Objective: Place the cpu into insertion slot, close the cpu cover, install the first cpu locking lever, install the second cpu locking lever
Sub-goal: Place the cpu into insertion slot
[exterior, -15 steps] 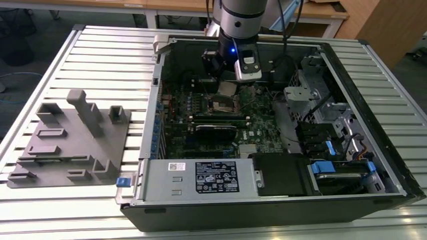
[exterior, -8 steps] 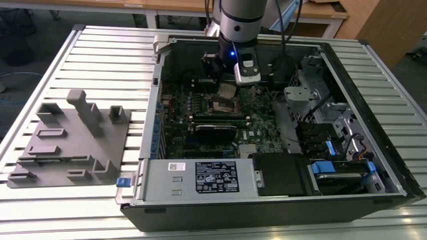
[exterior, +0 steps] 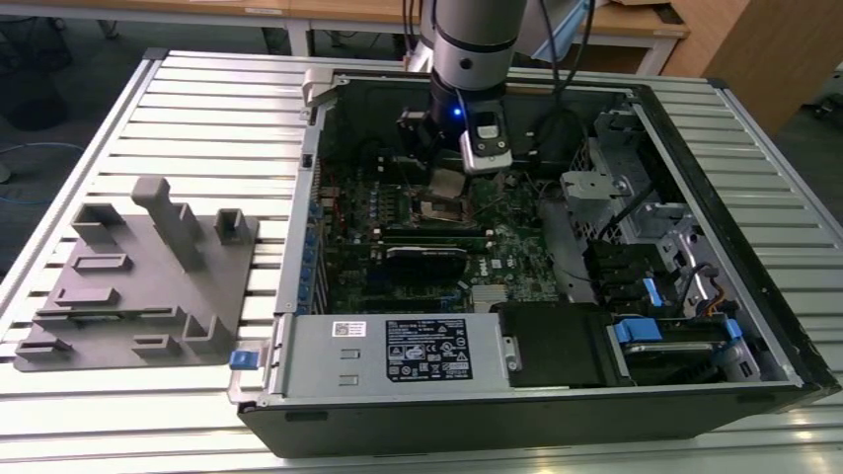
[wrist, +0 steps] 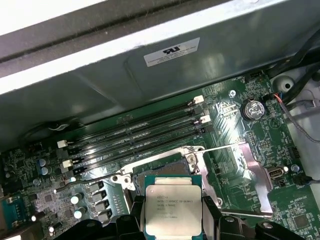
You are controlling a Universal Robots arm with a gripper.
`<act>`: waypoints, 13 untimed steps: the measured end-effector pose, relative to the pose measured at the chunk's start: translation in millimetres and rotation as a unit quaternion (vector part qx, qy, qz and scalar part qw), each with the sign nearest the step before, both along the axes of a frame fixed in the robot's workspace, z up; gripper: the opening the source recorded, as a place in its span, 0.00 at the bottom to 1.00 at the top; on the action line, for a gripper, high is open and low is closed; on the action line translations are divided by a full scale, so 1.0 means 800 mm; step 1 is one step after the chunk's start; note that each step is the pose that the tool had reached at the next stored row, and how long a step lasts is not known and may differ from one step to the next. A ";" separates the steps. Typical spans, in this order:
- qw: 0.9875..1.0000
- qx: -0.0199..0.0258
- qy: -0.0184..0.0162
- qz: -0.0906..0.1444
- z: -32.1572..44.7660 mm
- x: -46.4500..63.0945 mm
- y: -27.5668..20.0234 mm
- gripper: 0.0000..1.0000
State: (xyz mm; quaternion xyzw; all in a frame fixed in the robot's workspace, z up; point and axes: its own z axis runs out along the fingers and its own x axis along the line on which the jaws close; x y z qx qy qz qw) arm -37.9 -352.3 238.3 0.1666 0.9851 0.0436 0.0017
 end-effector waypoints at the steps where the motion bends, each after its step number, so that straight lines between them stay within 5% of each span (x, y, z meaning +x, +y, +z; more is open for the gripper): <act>1: 1.000 0.000 0.000 -0.001 -0.0005 0.000 0.0000 0.54; 7: 1.000 0.000 0.000 -0.005 -0.0012 0.000 0.0000 0.54; 13: 0.998 0.000 0.000 -0.068 -0.0035 0.000 0.0000 0.54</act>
